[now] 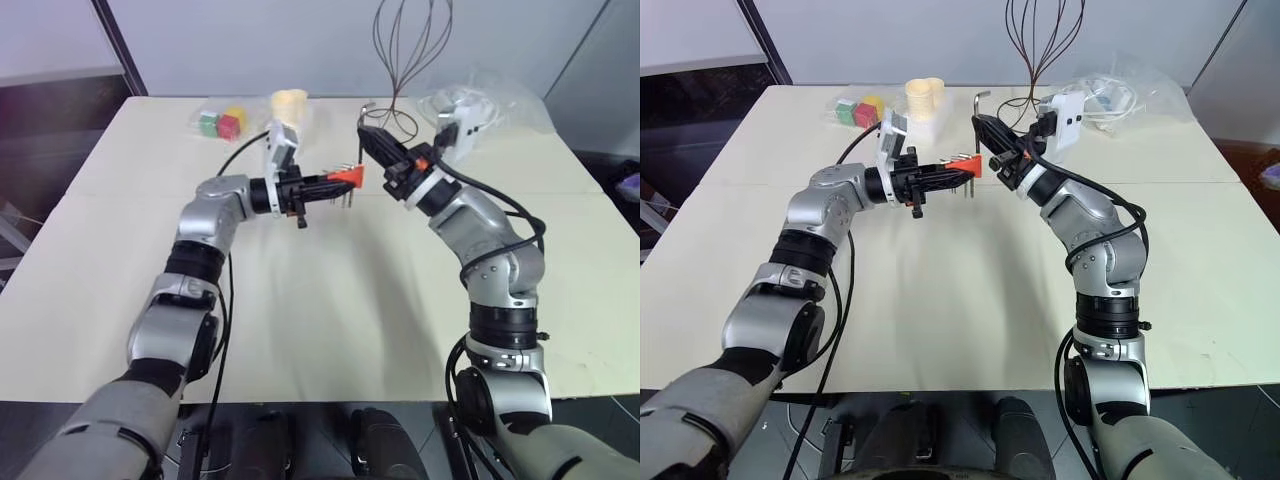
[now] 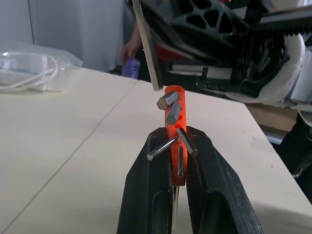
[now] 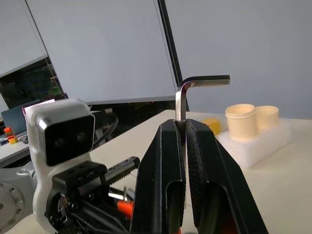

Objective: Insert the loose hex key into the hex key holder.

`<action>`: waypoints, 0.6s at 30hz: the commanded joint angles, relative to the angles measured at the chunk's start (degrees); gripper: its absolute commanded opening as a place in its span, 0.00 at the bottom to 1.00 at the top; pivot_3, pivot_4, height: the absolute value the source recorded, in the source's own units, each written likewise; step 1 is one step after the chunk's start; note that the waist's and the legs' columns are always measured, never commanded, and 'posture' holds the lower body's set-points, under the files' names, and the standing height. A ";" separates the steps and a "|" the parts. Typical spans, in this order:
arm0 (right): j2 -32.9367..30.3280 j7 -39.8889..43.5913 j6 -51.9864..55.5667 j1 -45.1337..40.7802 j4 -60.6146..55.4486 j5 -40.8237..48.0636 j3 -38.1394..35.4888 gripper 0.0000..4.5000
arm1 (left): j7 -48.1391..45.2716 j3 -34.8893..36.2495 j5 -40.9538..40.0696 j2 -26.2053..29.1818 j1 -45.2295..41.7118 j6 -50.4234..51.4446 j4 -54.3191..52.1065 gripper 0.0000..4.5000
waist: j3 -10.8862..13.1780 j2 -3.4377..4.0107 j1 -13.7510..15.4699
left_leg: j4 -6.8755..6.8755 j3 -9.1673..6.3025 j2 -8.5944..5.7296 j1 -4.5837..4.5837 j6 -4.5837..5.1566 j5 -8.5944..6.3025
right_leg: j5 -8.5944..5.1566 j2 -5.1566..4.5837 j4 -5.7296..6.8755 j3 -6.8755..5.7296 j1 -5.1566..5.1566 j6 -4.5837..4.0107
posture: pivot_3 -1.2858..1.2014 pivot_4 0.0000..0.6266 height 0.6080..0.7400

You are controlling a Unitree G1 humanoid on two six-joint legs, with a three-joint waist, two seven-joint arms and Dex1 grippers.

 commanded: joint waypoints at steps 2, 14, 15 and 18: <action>-0.23 0.05 -1.38 -1.00 -1.84 1.42 -0.56 0.00 | -0.35 0.65 0.21 0.49 -0.42 -0.93 -1.52 0.00 | 0.00 0.00 0.02 | 0.00 0.00 0.00 0.00 0.00 0.00 | 0.00 0.00 0.00 0.00 0.00 0.00 | 0.52 0.24 1.00; -0.12 -0.05 -1.02 -0.21 -2.32 1.81 -0.06 0.00 | 0.82 1.32 0.17 0.19 -1.39 -1.83 -0.51 0.00 | 0.00 0.00 0.01 | 0.00 0.00 0.00 0.00 0.00 0.00 | 0.00 0.00 0.01 0.00 0.00 0.00 | 0.52 0.24 1.00; -0.06 -0.10 -0.98 -0.04 -2.47 1.86 0.01 0.00 | 0.93 1.36 0.19 0.16 -1.44 -2.04 -0.39 0.00 | 0.00 0.00 0.01 | 0.00 0.00 0.00 0.00 0.00 0.00 | 0.00 0.00 0.01 0.00 0.00 0.00 | 0.52 0.24 1.00; -0.05 -0.21 -0.86 0.32 -2.76 2.00 0.12 0.00 | 1.14 1.40 0.12 0.09 -1.64 -2.34 -0.18 0.00 | 0.00 0.00 0.02 | 0.01 0.00 0.00 0.00 0.00 0.00 | 0.00 0.00 0.01 0.00 0.00 0.00 | 0.52 0.24 1.00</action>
